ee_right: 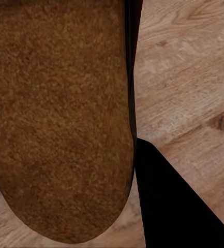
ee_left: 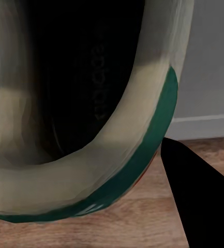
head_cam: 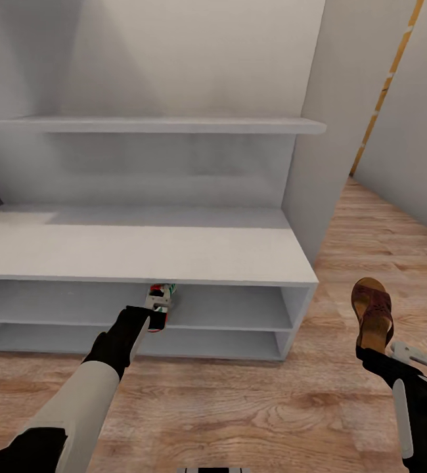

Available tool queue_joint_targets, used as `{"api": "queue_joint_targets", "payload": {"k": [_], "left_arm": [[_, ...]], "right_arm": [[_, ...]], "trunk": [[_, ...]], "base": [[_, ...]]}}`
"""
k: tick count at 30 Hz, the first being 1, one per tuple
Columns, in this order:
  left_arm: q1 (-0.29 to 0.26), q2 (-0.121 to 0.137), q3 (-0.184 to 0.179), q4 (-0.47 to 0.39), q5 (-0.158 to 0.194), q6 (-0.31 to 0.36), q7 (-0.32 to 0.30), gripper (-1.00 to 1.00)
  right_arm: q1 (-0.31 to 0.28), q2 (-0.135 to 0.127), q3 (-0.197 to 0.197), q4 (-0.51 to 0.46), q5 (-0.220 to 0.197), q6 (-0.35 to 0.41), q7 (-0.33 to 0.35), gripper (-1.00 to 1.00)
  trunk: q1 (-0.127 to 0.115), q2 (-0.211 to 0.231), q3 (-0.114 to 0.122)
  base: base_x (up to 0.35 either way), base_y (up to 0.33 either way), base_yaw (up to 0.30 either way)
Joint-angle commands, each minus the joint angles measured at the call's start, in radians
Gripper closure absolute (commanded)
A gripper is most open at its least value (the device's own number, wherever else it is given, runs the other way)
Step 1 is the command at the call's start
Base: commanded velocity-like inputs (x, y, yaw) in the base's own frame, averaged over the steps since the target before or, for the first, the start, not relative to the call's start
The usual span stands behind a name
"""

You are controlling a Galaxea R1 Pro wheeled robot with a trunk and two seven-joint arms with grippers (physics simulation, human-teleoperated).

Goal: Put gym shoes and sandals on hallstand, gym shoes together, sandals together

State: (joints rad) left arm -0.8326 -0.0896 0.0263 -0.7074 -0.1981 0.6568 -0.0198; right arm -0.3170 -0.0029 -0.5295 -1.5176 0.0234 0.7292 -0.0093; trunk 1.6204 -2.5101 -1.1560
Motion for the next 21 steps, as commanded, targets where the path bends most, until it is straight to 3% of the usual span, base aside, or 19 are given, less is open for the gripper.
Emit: {"api": "queue_joint_targets", "payload": {"k": [1, 10, 18, 21], "left_arm": [[0.0, -0.001, 0.003, -0.001, -0.006, 0.004, -0.003, 1.0], [0.0, -0.001, 0.003, -0.001, -0.006, 0.004, -0.003, 1.0], [0.0, -0.001, 0.003, -0.001, -0.006, 0.004, -0.003, 1.0], [0.0, -0.001, 0.003, -0.001, -0.006, 0.004, -0.003, 1.0]], "right_arm": [[-0.001, 0.0, 0.0, -0.001, -0.002, 0.006, -0.003, 1.0], [-0.001, 0.0, 0.0, -0.001, -0.001, 0.006, -0.003, 1.0], [-0.001, 0.0, 0.0, -0.001, -0.002, 0.006, -0.003, 1.0], [-0.001, 0.0, 0.0, -0.001, -0.001, 0.006, -0.003, 1.0]], "trunk": [[0.0, 0.0, -0.001], [0.0, 0.0, -0.001], [0.0, 0.0, -0.001], [0.0, 0.0, -0.001]], "base": [[0.019, 0.0, 0.0], [0.149, -0.116, 0.0], [0.026, -0.013, 0.0], [0.238, -0.001, 0.0]]}}
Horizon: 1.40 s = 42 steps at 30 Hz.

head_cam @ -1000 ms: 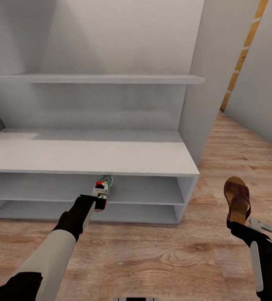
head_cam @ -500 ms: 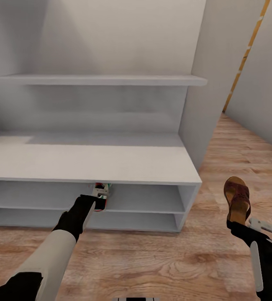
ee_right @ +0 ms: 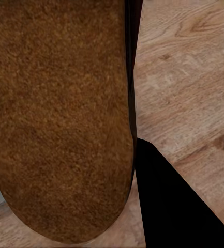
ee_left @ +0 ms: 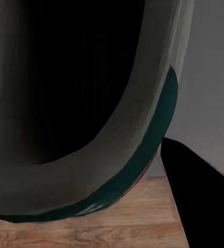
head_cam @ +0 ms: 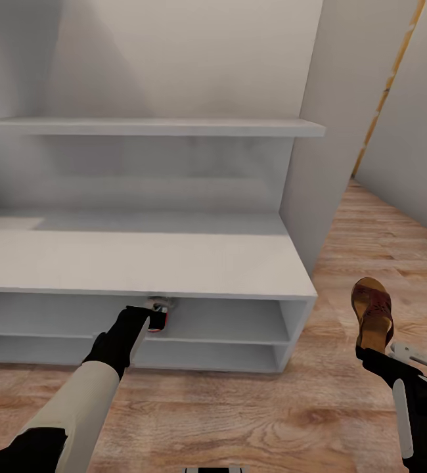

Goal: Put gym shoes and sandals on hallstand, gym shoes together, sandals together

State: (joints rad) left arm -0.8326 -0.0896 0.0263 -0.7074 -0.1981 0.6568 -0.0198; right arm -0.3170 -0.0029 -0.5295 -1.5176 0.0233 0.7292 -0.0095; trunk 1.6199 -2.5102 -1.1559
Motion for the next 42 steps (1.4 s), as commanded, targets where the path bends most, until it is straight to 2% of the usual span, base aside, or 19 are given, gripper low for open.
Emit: {"api": "queue_joint_targets", "payload": {"k": [1, 6, 22, 23, 42], "left_arm": [[0.0, -0.001, 0.003, -0.001, -0.006, 0.004, -0.003, 1.0], [0.0, -0.001, 0.003, -0.001, -0.006, 0.004, -0.003, 1.0], [0.0, -0.001, 0.003, -0.001, -0.006, 0.004, -0.003, 1.0], [0.0, -0.001, 0.003, -0.001, -0.006, 0.004, -0.003, -1.0], [0.0, -0.001, 0.003, -0.001, -0.006, 0.004, -0.003, -1.0]], "right_arm": [[-0.001, 0.0, 0.0, -0.001, -0.001, 0.006, -0.003, 1.0], [-0.001, 0.0, 0.0, -0.001, -0.001, 0.006, -0.003, 1.0], [-0.001, 0.0, 0.0, -0.001, -0.001, 0.006, -0.003, 1.0], [-0.001, 0.0, 0.0, -0.001, -0.001, 0.006, -0.003, 1.0], [-0.001, 0.0, 0.0, -0.001, -0.002, 0.006, -0.003, 1.0]], "trunk": [[0.0, 0.0, -0.001], [0.0, 0.0, -0.001], [0.0, 0.0, -0.001], [0.0, 0.0, -0.001], [0.0, 0.0, -0.001]], "base": [[0.313, 0.0, 0.0], [0.183, 0.0, 0.0], [0.008, 0.0, 0.0], [0.0, 0.0, 0.0], [-0.012, 0.0, 0.0]]}}
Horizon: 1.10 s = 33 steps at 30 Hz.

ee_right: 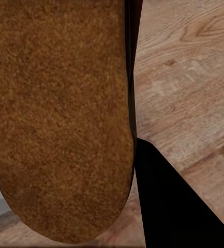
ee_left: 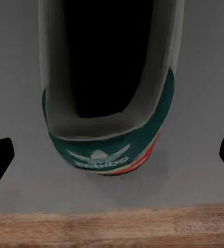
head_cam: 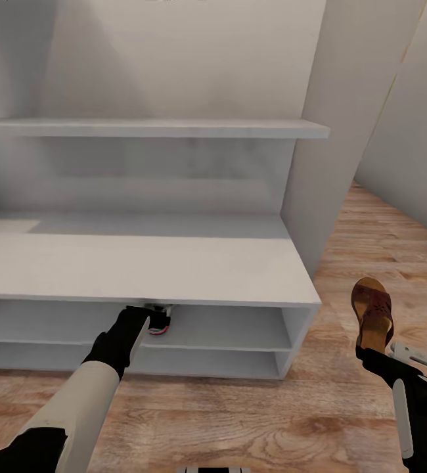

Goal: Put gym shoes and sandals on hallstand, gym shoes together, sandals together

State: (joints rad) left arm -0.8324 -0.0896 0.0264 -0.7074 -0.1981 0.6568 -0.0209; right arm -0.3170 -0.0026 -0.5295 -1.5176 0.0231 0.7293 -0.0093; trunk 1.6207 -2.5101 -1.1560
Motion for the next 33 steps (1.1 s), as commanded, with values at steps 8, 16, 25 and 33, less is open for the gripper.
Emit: {"api": "queue_joint_targets", "payload": {"k": [8, 16, 25, 33], "left_arm": [[0.0, -0.001, 0.003, -0.001, -0.006, 0.004, -0.003, -1.0], [0.0, -0.001, 0.003, -0.001, -0.006, 0.004, -0.003, -1.0], [0.001, 0.002, 0.006, -0.001, -0.006, -0.006, -0.004, -1.0], [0.09, 0.004, 0.008, 0.011, 0.161, -0.394, -0.006, -1.0]], "right_arm": [[-0.001, 0.001, 0.001, -0.001, -0.001, 0.005, -0.003, 1.0], [-0.001, 0.002, 0.003, -0.001, -0.002, 0.005, -0.003, 1.0], [-0.001, 0.004, 0.008, 0.001, -0.002, 0.006, -0.002, 1.0], [-0.001, 0.006, 0.007, 0.001, -0.001, 0.007, -0.004, 1.0]], "trunk": [[0.0, 0.0, -0.001], [0.0, 0.0, -0.001], [0.0, 0.0, -0.001], [0.0, 0.0, -0.001]], "base": [[-0.288, 0.0, 0.0], [-0.335, 0.0, 0.0], [-0.271, 0.0, 0.0], [-0.011, 0.003, 0.0]]}}
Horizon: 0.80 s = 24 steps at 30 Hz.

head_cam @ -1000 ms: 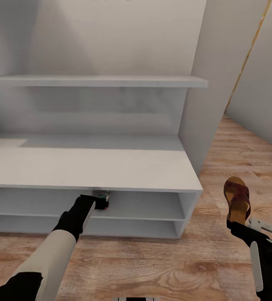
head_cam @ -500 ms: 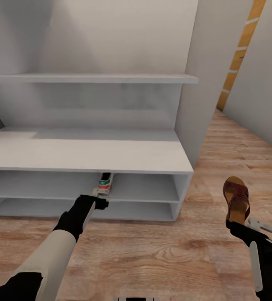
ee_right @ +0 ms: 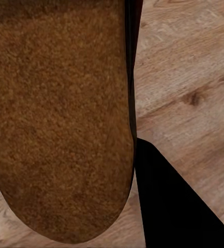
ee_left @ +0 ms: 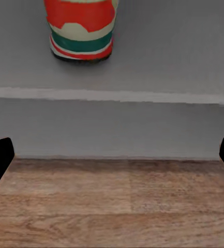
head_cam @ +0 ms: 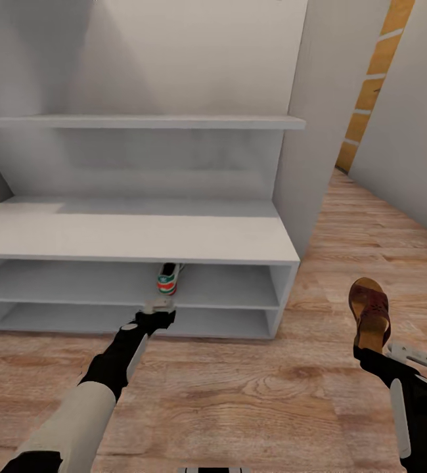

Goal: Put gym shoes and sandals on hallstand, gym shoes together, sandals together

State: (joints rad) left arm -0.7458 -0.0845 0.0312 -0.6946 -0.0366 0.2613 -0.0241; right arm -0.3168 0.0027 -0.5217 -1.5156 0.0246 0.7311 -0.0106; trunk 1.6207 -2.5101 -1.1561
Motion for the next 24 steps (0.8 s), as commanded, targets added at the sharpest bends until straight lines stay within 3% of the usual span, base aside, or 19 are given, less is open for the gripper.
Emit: {"api": "queue_joint_targets", "payload": {"k": [1, 9, 15, 24], "left_arm": [[0.007, 0.0, 0.004, -0.002, 0.005, -0.006, -0.003, -1.0], [0.029, 0.026, 0.004, -0.001, 0.02, -0.061, -0.004, -1.0], [0.036, 0.03, 0.005, 0.0, 0.021, -0.069, -0.005, -1.0], [0.05, 0.057, 0.005, 0.0, 0.023, -0.07, -0.005, -1.0]], "right_arm": [[-0.001, 0.0, -0.001, -0.001, -0.003, 0.005, -0.003, 1.0], [-0.001, 0.0, 0.0, 0.0, -0.003, 0.005, -0.003, 1.0], [-0.001, 0.0, -0.001, 0.0, -0.003, 0.005, -0.003, 1.0], [-0.001, 0.0, -0.003, -0.001, -0.003, 0.005, -0.003, 1.0]], "trunk": [[0.0, 0.0, -0.001], [0.0, 0.0, -0.001], [0.0, 0.0, -0.001], [0.0, 0.0, -0.001]], "base": [[-0.156, 0.109, 0.0], [-0.235, 0.183, 0.0], [-0.267, 0.215, 0.0], [-0.266, 0.218, 0.0]]}}
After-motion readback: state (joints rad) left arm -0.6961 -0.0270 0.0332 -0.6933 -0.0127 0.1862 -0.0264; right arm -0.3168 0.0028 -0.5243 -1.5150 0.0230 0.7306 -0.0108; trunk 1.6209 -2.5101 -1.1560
